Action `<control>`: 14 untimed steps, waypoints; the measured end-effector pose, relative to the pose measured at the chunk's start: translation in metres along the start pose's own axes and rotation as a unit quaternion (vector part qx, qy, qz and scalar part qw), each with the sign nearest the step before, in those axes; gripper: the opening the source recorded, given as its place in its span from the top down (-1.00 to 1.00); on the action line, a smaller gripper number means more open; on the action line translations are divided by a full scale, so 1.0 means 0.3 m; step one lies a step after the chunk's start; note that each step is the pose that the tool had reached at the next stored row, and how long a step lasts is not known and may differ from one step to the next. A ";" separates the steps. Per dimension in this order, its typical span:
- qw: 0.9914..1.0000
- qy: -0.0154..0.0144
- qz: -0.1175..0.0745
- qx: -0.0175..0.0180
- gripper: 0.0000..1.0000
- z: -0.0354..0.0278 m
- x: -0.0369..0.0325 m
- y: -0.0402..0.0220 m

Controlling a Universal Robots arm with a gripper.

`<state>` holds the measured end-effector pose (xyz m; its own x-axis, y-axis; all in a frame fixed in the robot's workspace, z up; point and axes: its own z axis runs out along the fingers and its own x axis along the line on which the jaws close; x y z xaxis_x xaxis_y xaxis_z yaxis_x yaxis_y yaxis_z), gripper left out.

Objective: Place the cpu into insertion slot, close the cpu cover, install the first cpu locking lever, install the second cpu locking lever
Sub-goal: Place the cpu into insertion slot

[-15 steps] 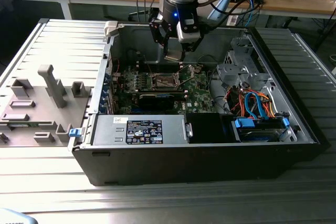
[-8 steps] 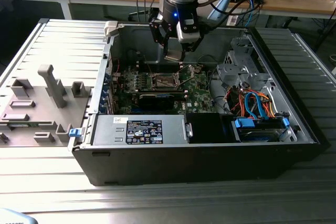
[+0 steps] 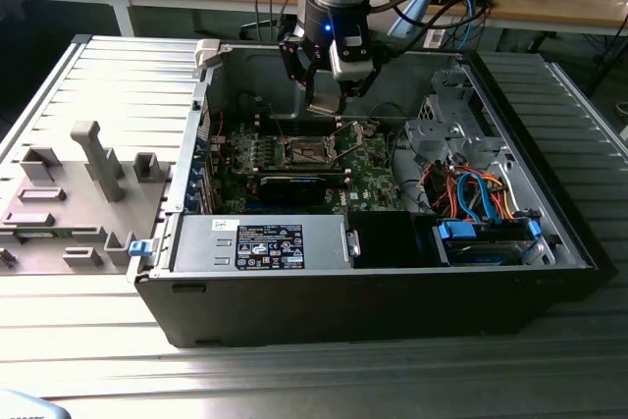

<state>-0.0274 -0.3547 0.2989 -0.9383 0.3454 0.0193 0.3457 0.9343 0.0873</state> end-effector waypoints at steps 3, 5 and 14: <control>1.000 0.000 0.001 0.000 -0.09 0.000 0.000 0.000; 1.000 0.000 0.002 0.000 -0.09 0.000 0.000 0.000; 1.000 0.000 0.005 0.000 -0.09 0.001 0.000 0.000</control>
<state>-0.0274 -0.3547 0.2986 -0.9349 0.3545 0.0193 0.3548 0.9309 0.0873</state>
